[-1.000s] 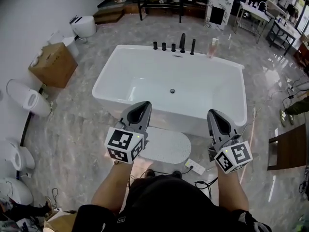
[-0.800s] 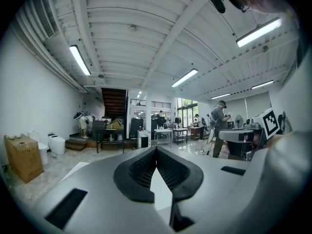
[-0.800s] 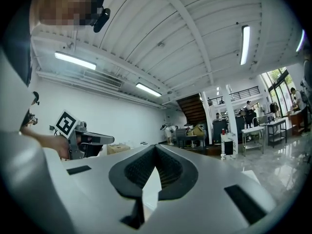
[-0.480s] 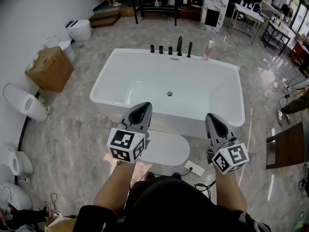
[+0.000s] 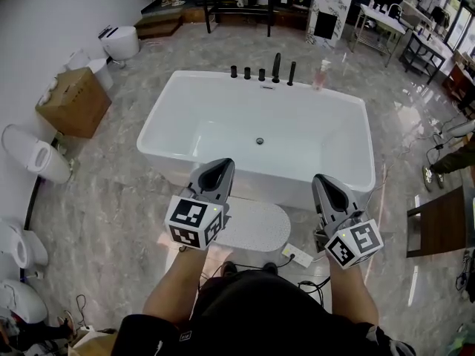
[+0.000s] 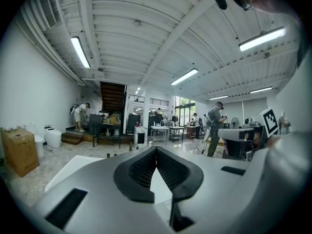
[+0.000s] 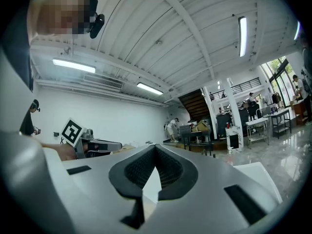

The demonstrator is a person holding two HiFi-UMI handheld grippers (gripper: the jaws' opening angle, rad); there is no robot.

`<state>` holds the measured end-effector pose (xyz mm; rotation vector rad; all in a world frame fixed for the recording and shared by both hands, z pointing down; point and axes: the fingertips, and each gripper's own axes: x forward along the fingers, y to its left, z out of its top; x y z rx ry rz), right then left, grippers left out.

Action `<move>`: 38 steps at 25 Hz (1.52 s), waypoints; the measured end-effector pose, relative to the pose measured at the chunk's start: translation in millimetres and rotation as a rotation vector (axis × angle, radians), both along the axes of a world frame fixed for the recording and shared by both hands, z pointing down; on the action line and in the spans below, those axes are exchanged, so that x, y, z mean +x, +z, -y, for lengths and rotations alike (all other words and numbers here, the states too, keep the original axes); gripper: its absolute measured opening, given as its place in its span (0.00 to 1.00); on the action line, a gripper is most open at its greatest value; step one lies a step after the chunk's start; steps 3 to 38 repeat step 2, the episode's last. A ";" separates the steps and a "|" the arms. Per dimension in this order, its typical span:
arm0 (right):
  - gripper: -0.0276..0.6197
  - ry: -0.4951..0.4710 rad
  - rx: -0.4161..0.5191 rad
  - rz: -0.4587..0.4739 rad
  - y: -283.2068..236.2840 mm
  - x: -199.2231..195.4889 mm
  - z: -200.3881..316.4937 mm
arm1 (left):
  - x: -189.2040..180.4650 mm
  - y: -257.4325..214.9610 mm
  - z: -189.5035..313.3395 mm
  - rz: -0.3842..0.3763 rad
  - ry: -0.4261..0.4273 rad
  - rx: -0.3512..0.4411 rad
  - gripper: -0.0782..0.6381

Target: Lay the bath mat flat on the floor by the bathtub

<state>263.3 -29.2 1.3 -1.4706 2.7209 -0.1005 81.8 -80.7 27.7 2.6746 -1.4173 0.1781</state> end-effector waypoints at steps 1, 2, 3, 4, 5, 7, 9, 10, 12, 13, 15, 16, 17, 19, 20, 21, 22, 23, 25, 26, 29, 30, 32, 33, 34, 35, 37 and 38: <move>0.06 -0.002 0.001 0.004 -2.3 -0.6 0.1 | -0.4 -1.0 0.7 -0.002 0.001 -0.002 0.12; 0.06 -0.004 0.001 0.009 -4.6 -1.0 0.1 | -0.6 -2.1 1.3 -0.004 0.003 -0.004 0.12; 0.06 -0.004 0.001 0.009 -4.6 -1.0 0.1 | -0.6 -2.1 1.3 -0.004 0.003 -0.004 0.12; 0.06 -0.004 0.001 0.009 -4.6 -1.0 0.1 | -0.6 -2.1 1.3 -0.004 0.003 -0.004 0.12; 0.06 -0.004 0.001 0.009 -4.6 -1.0 0.1 | -0.6 -2.1 1.3 -0.004 0.003 -0.004 0.12; 0.06 -0.004 0.001 0.009 -4.6 -1.0 0.1 | -0.6 -2.1 1.3 -0.004 0.003 -0.004 0.12; 0.06 -0.004 0.001 0.009 -4.6 -1.0 0.1 | -0.6 -2.1 1.3 -0.004 0.003 -0.004 0.12; 0.06 -0.004 0.001 0.009 -4.6 -1.0 0.1 | -0.6 -2.1 1.3 -0.004 0.003 -0.004 0.12; 0.06 -0.004 0.001 0.009 -4.6 -1.0 0.1 | -0.6 -2.1 1.3 -0.004 0.003 -0.004 0.12; 0.06 -0.004 0.001 0.009 -4.6 -1.0 0.1 | -0.6 -2.1 1.3 -0.004 0.003 -0.004 0.12; 0.06 -0.004 0.001 0.009 -4.6 -1.0 0.1 | -0.6 -2.1 1.3 -0.004 0.003 -0.004 0.12; 0.06 -0.004 0.001 0.009 -4.6 -1.0 0.1 | -0.6 -2.1 1.3 -0.004 0.003 -0.004 0.12; 0.06 -0.004 0.001 0.009 -4.6 -1.0 0.1 | -0.6 -2.1 1.3 -0.004 0.003 -0.004 0.12; 0.06 -0.004 0.001 0.009 -4.6 -1.0 0.1 | -0.6 -2.1 1.3 -0.004 0.003 -0.004 0.12; 0.06 -0.004 0.001 0.009 -4.6 -1.0 0.1 | -0.6 -2.1 1.3 -0.004 0.003 -0.004 0.12; 0.06 -0.004 0.001 0.009 -4.6 -1.0 0.1 | -0.6 -2.1 1.3 -0.004 0.003 -0.004 0.12; 0.06 -0.004 0.001 0.009 -4.6 -1.0 0.1 | -0.6 -2.1 1.3 -0.004 0.003 -0.004 0.12; 0.06 -0.004 0.001 0.009 -4.6 -1.0 0.1 | -0.6 -2.1 1.3 -0.004 0.003 -0.004 0.12; 0.06 -0.004 0.001 0.009 -4.6 -1.0 0.1 | -0.6 -2.1 1.3 -0.004 0.003 -0.004 0.12; 0.06 -0.004 0.001 0.009 -4.6 -1.0 0.1 | -0.6 -2.1 1.3 -0.004 0.003 -0.004 0.12; 0.06 -0.004 0.001 0.009 -4.6 -1.0 0.1 | -0.6 -2.1 1.3 -0.004 0.003 -0.004 0.12; 0.06 -0.004 0.001 0.009 -4.6 -1.0 0.1 | -0.6 -2.1 1.3 -0.004 0.003 -0.004 0.12; 0.06 -0.004 0.001 0.009 -4.6 -1.0 0.1 | -0.6 -2.1 1.3 -0.004 0.003 -0.004 0.12; 0.06 -0.004 0.001 0.009 -4.6 -1.0 0.1 | -0.6 -2.1 1.3 -0.004 0.003 -0.004 0.12; 0.06 -0.004 0.001 0.009 -4.6 -1.0 0.1 | -0.6 -2.1 1.3 -0.004 0.003 -0.004 0.12; 0.06 -0.004 0.001 0.009 -4.6 -1.0 0.1 | -0.6 -2.1 1.3 -0.004 0.003 -0.004 0.12; 0.06 -0.004 0.001 0.009 -4.6 -1.0 0.1 | -0.6 -2.1 1.3 -0.004 0.003 -0.004 0.12; 0.06 -0.004 0.001 0.009 -4.6 -1.0 0.1 | -0.6 -2.1 1.3 -0.004 0.003 -0.004 0.12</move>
